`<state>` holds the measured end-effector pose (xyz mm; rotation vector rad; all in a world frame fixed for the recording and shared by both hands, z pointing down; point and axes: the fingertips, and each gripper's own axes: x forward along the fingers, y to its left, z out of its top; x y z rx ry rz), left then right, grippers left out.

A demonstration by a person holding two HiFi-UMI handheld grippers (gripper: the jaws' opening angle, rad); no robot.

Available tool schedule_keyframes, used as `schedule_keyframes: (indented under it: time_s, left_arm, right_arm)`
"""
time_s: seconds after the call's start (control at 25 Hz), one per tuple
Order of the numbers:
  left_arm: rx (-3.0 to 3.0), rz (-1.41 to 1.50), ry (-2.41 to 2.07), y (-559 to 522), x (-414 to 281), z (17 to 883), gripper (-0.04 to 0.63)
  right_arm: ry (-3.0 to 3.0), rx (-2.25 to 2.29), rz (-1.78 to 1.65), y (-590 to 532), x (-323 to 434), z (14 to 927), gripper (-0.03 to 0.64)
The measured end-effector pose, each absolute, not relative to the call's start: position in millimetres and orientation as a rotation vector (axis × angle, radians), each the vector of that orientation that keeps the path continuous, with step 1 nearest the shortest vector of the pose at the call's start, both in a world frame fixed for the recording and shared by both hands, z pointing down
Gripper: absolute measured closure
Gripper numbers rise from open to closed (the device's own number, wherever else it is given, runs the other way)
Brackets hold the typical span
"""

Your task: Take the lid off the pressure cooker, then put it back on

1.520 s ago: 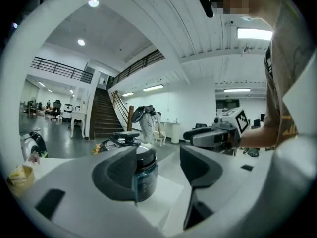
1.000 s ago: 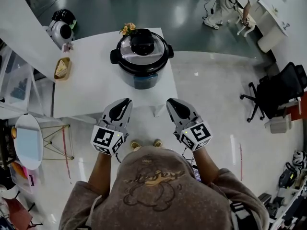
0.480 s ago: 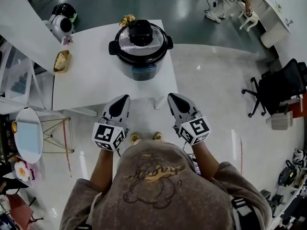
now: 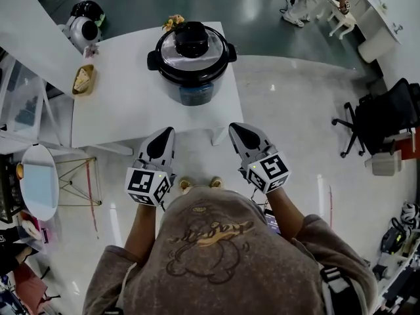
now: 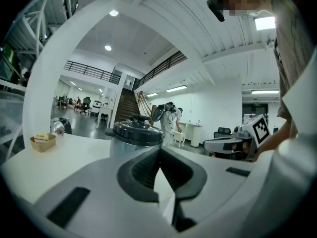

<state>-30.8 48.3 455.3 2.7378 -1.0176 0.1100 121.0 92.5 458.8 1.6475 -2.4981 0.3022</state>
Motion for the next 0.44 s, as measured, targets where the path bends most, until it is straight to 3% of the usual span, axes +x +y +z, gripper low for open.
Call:
schedule_keyframes:
  time_s: [0.44]
  left_arm:
    - [2.717,0.120,-1.020,45.0,-23.4,450.3,0.591]
  right_arm:
    - [-2.519,1.597,0.311,84.2,123.1,458.1,0.621]
